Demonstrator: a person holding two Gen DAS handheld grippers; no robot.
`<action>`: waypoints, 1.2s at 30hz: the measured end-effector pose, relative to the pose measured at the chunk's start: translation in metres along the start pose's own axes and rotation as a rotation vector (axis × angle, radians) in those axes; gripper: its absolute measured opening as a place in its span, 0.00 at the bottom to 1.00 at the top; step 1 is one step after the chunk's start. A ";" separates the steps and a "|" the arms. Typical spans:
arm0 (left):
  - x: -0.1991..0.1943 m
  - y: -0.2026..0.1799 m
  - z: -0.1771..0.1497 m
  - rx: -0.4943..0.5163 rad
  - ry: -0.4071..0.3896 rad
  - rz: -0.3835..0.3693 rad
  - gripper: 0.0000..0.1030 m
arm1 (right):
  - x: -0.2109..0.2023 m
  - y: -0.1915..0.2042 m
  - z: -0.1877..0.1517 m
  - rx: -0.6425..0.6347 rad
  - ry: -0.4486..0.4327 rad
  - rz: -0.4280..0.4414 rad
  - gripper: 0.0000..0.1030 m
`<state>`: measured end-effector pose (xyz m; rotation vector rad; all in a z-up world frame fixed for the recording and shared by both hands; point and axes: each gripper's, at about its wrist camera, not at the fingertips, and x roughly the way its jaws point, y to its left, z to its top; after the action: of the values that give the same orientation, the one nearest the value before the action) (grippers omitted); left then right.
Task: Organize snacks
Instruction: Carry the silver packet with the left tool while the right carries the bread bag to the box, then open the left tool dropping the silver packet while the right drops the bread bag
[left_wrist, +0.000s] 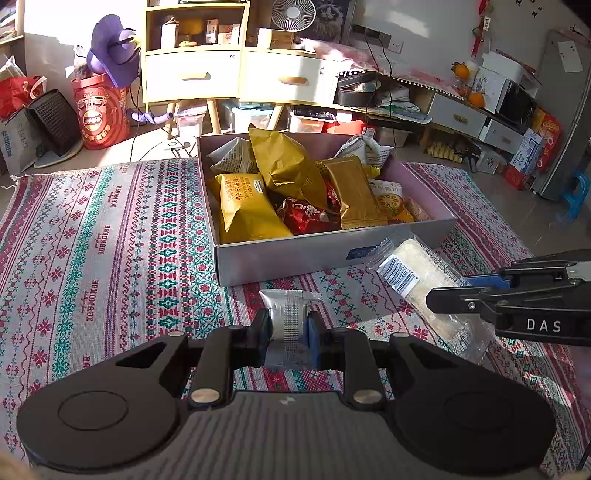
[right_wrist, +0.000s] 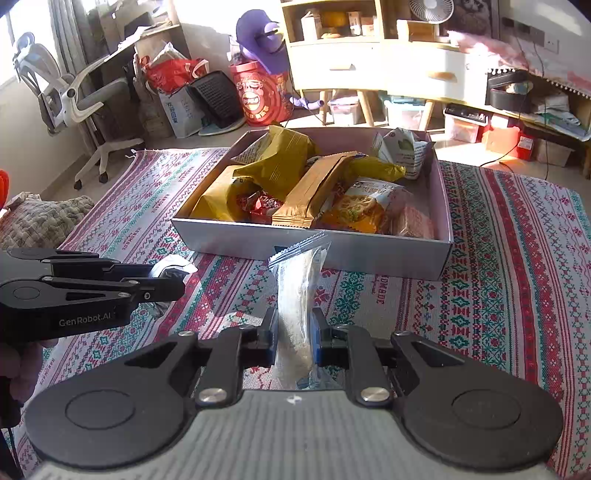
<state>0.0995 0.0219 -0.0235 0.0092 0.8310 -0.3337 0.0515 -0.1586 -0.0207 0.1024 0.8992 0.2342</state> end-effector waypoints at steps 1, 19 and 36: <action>-0.001 0.001 0.001 -0.008 -0.004 0.001 0.26 | -0.002 -0.002 0.003 0.017 -0.004 0.010 0.15; 0.011 -0.023 0.061 -0.070 -0.081 -0.012 0.26 | 0.004 -0.060 0.058 0.236 -0.150 -0.023 0.15; 0.093 -0.053 0.120 -0.014 -0.052 0.058 0.26 | 0.027 -0.104 0.068 0.415 -0.170 0.092 0.16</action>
<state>0.2289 -0.0716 -0.0030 0.0113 0.7796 -0.2725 0.1375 -0.2516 -0.0188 0.5416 0.7641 0.1189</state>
